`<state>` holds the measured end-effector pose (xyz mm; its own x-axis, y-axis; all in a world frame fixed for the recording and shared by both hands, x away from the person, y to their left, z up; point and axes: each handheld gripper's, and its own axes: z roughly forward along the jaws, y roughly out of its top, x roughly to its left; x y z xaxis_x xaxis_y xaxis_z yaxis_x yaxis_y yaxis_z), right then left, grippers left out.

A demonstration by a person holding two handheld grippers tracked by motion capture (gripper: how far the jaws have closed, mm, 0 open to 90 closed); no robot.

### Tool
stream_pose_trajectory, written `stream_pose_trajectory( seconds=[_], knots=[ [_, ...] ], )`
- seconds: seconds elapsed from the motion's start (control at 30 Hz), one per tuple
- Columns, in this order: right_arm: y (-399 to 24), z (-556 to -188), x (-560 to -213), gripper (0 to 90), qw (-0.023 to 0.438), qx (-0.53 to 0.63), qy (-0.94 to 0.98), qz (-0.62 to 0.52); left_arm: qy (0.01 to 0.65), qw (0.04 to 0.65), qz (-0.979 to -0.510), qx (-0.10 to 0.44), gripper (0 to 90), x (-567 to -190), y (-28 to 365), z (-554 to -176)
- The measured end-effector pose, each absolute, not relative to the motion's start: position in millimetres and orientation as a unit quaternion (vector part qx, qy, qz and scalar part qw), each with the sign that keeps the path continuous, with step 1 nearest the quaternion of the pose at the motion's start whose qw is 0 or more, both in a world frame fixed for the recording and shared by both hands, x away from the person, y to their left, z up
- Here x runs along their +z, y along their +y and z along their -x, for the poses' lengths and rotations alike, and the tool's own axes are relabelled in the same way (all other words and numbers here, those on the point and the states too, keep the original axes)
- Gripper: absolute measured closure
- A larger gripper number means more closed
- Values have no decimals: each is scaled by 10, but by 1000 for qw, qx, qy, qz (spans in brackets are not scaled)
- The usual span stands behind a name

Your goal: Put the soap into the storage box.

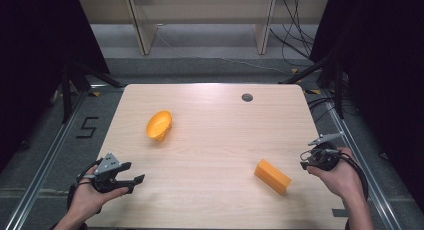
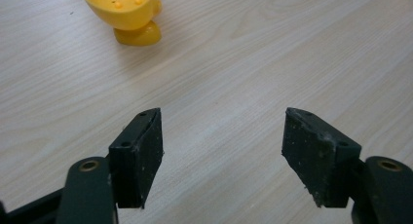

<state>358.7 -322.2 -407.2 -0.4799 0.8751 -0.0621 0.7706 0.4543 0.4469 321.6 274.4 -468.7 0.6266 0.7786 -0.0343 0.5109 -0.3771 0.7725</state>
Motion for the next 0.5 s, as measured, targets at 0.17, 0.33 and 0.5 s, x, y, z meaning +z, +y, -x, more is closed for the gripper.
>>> stream_pose_trajectory(
  seconds=[0.17, 0.33, 0.5],
  knots=[
    [-3009, -3512, -3819, 524, 102, 158, 905, -382, 399, 407, -805, 167, 322, -4694, 2740, -3205],
    [-2765, -3536, -3776, 461, 65, 131, 938, -314, 396, 408, -807, 159, 320, -4702, 2746, -3205],
    [-2514, -3688, -3934, 396, 32, 57, 959, -276, 399, 405, -808, 152, 315, -4713, 2746, -3205]
  ],
)
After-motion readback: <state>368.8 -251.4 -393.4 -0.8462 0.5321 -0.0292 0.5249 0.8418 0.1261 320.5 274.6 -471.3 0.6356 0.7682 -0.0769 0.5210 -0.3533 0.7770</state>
